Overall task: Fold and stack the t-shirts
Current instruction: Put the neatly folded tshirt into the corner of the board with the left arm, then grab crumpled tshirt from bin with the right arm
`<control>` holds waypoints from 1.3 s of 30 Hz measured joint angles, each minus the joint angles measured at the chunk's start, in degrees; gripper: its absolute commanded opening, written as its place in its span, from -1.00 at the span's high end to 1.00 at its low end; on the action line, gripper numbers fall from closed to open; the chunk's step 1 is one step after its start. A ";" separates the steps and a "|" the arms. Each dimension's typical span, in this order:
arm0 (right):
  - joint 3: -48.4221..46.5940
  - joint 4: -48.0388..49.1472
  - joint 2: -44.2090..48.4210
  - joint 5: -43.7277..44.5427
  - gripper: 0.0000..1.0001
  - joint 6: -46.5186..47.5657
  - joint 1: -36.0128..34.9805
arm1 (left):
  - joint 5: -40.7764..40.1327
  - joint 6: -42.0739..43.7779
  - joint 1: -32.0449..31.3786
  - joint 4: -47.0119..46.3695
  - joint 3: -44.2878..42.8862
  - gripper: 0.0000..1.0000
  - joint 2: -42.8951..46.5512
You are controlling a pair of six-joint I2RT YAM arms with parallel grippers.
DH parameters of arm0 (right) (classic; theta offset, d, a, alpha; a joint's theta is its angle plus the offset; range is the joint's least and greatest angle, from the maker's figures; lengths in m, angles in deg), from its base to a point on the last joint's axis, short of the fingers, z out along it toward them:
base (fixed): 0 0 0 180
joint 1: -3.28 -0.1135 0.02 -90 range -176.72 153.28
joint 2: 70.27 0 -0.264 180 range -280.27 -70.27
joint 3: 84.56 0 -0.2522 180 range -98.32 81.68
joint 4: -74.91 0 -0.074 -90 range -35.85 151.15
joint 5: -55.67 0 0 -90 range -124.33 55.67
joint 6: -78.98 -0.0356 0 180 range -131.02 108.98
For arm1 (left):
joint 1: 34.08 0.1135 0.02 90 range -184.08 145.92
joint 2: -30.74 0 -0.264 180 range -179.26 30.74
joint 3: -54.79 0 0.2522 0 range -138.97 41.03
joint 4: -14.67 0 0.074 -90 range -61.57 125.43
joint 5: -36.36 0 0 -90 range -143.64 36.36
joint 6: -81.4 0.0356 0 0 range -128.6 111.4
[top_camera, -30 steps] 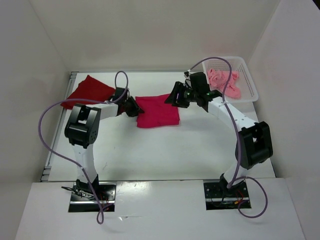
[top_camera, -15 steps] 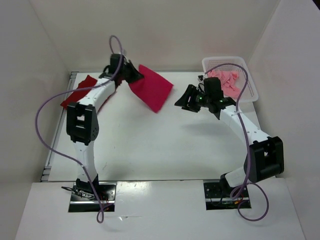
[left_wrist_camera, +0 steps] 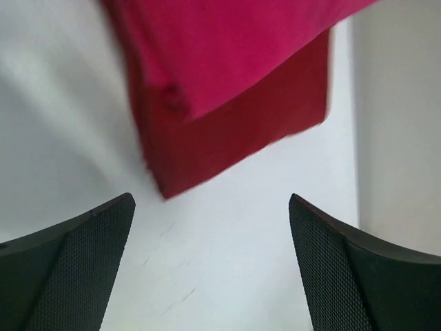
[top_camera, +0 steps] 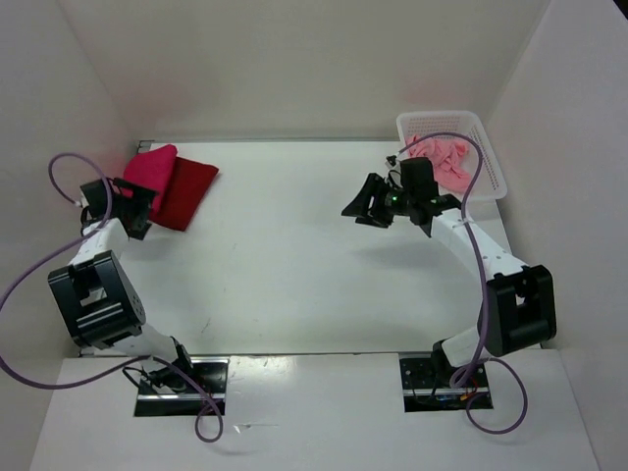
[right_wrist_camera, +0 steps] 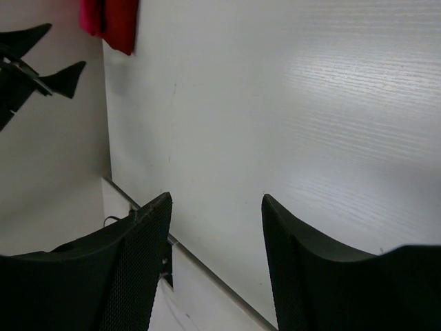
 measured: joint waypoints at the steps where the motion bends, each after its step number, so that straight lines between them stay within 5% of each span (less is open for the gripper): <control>1: 0.00 0.00 -0.17 -0.22 -0.22 0.07 0.00 | 0.11 -0.72 -0.15 0.72 1.68 -0.98 0.00; 8: -0.57 -0.26 -1.55 -0.72 -0.24 0.50 0.00 | -1.16 -2.93 -2.14 5.86 13.49 -0.98 14.58; 9: -0.96 -0.35 -1.70 -0.42 -0.17 0.55 0.00 | -1.05 -2.75 -2.14 5.92 13.53 -0.98 16.48; 12: -3.52 -1.22 -2.80 2.32 0.46 1.44 0.44 | -0.24 -2.27 -3.58 3.91 13.31 -0.98 18.47; 14: -7.17 -2.32 -4.66 5.60 0.84 1.66 1.42 | 0.13 -1.92 -7.76 3.48 12.79 -0.72 17.75; 15: -9.84 -3.21 -6.12 7.52 0.84 1.79 2.60 | 0.24 -1.57 -10.95 3.41 12.13 -0.39 17.16; 17: -15.63 -4.37 -9.42 12.00 0.84 2.40 5.62 | 0.61 -0.26 -18.14 3.02 10.32 -0.17 15.61; 19: -21.84 -4.87 -13.11 16.92 0.70 3.15 9.66 | 0.72 0.92 -25.62 2.45 8.68 -0.01 14.29; 23: -29.38 -5.29 -19.23 26.62 -0.25 4.63 17.22 | 1.53 2.51 -39.41 1.22 7.39 -0.05 11.10; 27: -36.57 -6.29 -27.41 31.45 -0.56 6.43 22.53 | 3.17 3.30 -48.09 0.42 8.79 -0.17 7.93; 32: -46.16 -8.24 -39.54 28.61 -0.65 7.34 23.28 | 4.24 3.72 -50.42 1.20 11.10 -0.30 6.36; 35: -50.66 -9.20 -45.51 23.80 -0.30 7.67 22.93 | 4.22 3.91 -50.42 1.16 11.10 -0.30 6.32; 36: -51.63 -9.20 -46.97 21.81 0.21 7.50 22.80 | 4.22 3.93 -50.42 1.18 11.10 -0.30 6.32; 39: -52.00 -9.18 -48.35 17.57 0.86 6.69 22.73 | 4.22 3.96 -50.42 1.18 11.10 -0.30 6.32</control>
